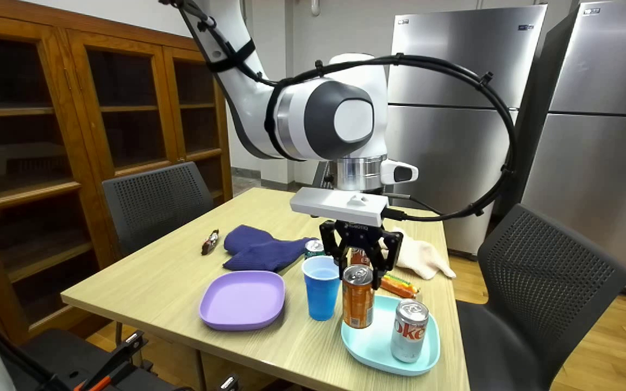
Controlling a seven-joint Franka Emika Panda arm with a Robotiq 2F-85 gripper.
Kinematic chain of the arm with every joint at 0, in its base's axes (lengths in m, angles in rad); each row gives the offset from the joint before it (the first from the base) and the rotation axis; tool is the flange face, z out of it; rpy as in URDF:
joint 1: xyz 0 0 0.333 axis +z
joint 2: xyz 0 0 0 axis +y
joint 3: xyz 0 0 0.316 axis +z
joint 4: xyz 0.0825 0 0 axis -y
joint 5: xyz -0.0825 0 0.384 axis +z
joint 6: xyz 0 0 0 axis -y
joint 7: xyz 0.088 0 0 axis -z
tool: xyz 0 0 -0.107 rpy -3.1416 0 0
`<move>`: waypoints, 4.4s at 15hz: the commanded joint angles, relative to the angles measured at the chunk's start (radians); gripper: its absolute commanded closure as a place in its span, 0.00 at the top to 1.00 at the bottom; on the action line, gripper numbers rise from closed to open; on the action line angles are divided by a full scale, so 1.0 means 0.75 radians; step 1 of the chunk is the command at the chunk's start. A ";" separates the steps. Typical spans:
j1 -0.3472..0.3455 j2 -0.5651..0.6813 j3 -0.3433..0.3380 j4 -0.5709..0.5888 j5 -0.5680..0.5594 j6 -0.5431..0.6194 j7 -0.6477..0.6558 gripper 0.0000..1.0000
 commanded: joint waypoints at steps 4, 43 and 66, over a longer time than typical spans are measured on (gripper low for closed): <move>-0.018 0.116 0.013 0.097 0.026 -0.013 0.020 0.38; -0.064 0.140 0.017 0.179 0.184 -0.083 0.027 1.00; -0.083 0.247 0.032 0.411 0.315 -0.236 0.022 1.00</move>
